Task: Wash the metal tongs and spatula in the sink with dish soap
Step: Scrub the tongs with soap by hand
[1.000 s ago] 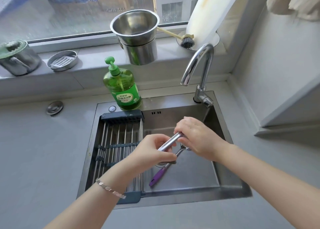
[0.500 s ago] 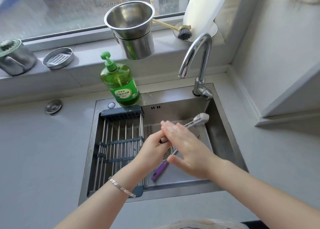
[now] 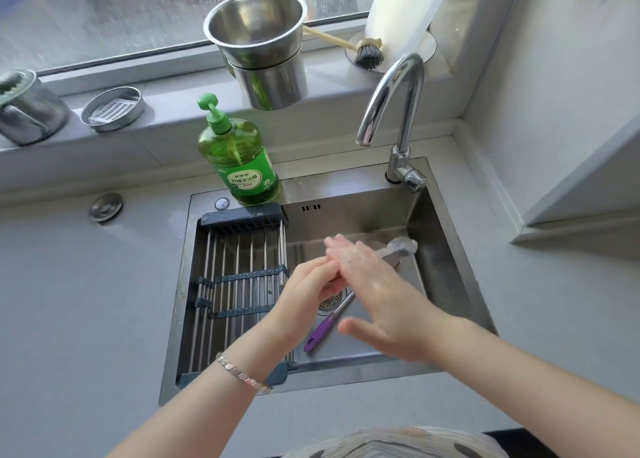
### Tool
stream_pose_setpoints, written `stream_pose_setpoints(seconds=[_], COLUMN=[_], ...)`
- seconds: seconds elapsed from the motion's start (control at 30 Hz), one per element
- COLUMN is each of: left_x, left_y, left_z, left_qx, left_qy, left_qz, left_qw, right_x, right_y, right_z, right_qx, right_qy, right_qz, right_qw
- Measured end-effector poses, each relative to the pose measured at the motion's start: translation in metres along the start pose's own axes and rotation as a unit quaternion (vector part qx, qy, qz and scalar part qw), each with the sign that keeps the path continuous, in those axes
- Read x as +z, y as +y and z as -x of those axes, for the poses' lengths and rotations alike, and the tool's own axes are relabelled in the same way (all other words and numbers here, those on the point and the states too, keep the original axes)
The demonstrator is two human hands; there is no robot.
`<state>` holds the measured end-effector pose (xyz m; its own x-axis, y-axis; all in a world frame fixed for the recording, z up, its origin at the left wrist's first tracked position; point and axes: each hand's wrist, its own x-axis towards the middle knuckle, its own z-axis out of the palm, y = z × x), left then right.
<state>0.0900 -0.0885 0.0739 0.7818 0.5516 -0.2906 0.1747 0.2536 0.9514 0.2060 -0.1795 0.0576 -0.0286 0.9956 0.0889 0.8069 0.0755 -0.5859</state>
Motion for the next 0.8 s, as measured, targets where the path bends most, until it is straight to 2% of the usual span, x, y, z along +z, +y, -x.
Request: stream_pose_setpoints(seconds=[0.07, 0.13, 0.17, 0.3, 0.37, 0.47, 0.6, 0.63, 0.73, 0.77, 0.8], left_x=[-0.001, -0.003, -0.003, -0.002, -0.003, -0.007, -0.007, -0.009, -0.011, -0.011, -0.01], left_y=[-0.003, -0.003, -0.002, -0.004, -0.004, -0.003, -0.007, -0.007, -0.009, -0.009, -0.01], left_z=[0.002, 0.001, 0.001, 0.001, -0.001, -0.004, -0.001, -0.001, -0.004, -0.003, -0.002], left_qx=[0.0, 0.005, 0.002, 0.002, -0.003, -0.022, 0.019, 0.016, -0.013, -0.014, -0.002], left_qy=[-0.008, -0.012, -0.013, -0.014, -0.011, 0.012, 0.004, 0.001, 0.013, 0.011, 0.001], left_qz=[0.031, 0.025, 0.021, 0.024, -0.035, -0.116, -0.093, -0.099, -0.162, -0.165, -0.154], left_qw=[0.999, 1.0, 1.0, 1.0, 0.999, 0.993, 0.996, 0.995, 0.987, 0.986, 0.988], right_x=[-0.003, -0.012, -0.017, -0.01, -0.016, -0.029, -0.008, -0.009, -0.022, -0.022, -0.017], right_y=[0.002, 0.019, 0.02, -0.009, 0.001, 0.019, 0.001, 0.007, 0.028, 0.024, 0.017], right_z=[-0.002, -0.004, -0.004, -0.001, -0.004, -0.007, -0.001, -0.002, -0.005, -0.005, -0.005], right_qx=[-0.003, 0.085, 0.098, -0.045, -0.035, 0.045, -0.074, -0.069, 0.063, 0.056, 0.013], right_qy=[0.011, 0.05, 0.055, 0.0, 0.0, 0.045, 0.0, 0.008, 0.062, 0.057, 0.038], right_qz=[-0.003, -0.033, -0.038, -0.039, -0.06, -0.032, 0.009, 0.003, -0.031, -0.022, -0.003], right_qw=[1.0, 0.995, 0.993, 0.998, 0.998, 0.997, 0.997, 0.998, 0.996, 0.997, 0.999])
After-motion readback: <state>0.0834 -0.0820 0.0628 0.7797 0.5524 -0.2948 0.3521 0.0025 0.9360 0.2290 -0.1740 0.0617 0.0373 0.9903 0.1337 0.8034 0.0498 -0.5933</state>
